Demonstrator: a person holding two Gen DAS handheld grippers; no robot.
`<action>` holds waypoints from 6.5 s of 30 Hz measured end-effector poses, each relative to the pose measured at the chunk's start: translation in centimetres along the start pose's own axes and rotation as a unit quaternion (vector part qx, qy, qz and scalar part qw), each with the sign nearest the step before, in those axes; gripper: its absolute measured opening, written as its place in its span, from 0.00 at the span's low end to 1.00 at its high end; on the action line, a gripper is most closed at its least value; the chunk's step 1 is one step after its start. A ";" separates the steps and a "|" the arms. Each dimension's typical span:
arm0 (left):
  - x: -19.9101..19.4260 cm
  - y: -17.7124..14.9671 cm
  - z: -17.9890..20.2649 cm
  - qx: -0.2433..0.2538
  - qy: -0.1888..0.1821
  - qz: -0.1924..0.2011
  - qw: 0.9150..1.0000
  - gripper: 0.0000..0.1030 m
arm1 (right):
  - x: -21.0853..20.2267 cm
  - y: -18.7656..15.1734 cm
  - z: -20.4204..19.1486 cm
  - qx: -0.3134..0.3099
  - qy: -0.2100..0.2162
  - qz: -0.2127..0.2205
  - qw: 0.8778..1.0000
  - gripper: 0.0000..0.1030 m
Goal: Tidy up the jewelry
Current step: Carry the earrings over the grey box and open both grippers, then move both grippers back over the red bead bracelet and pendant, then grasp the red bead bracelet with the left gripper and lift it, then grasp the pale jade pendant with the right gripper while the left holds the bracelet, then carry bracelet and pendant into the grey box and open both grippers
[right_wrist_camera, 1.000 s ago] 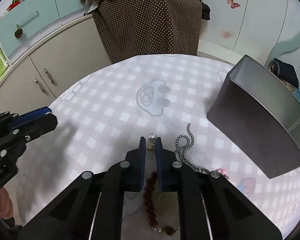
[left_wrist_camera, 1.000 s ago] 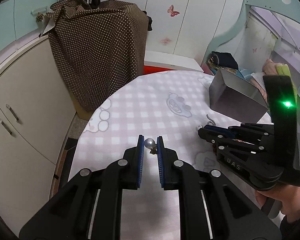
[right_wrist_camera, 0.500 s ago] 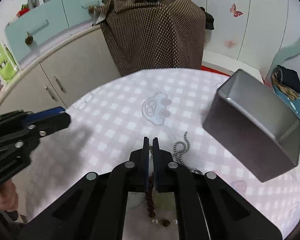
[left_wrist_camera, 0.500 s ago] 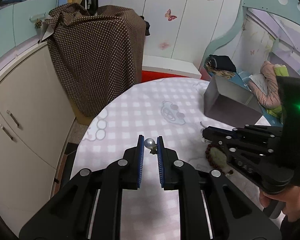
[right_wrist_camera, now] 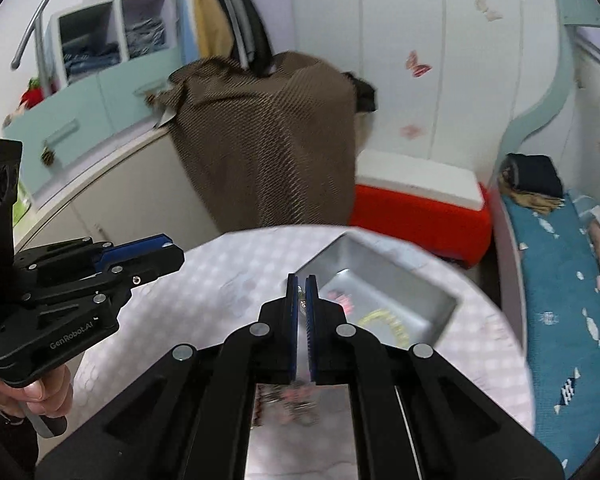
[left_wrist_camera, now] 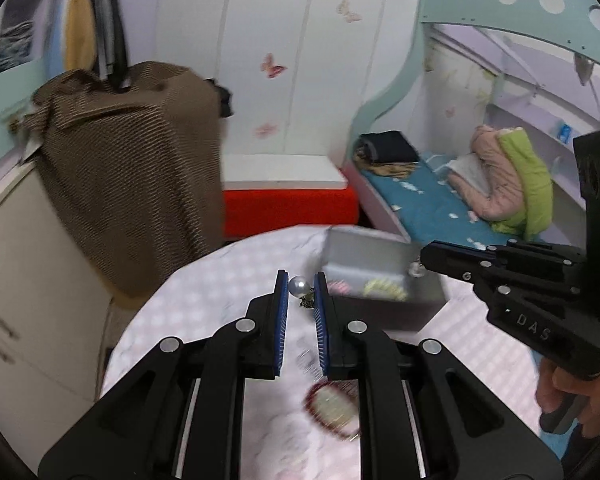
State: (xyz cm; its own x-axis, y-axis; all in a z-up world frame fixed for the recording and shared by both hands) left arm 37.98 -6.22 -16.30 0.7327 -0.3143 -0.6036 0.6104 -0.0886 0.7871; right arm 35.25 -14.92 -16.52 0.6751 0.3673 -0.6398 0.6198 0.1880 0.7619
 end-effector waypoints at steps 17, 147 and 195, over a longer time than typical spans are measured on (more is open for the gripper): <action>11.5 4.0 5.8 0.032 -0.060 -0.112 0.991 0.38 | 2.8 0.3 6.9 0.063 0.002 -0.044 0.997 0.06; -4.4 -12.8 -7.3 -0.078 0.080 -0.051 0.992 0.07 | 7.5 -11.5 -8.4 0.003 0.016 -0.084 0.996 0.39; 7.7 7.5 7.0 0.039 -0.055 -0.033 0.997 0.09 | 2.7 0.1 8.8 0.080 -0.053 -0.025 0.995 0.40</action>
State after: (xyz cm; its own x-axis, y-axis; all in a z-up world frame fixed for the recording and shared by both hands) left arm 46.07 -15.93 -14.10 0.6524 -0.4061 -0.6399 0.6275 -0.1839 0.7565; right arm 40.62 -21.90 -19.06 0.6755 0.2618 -0.6894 0.7030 0.0535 0.7092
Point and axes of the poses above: each gripper's, at about its wrist camera, not at the fingertips, and x roughly the way its jaws point, z to its right, y to its top, the point moved 9 cm from there along x, roughly the way its jaws point
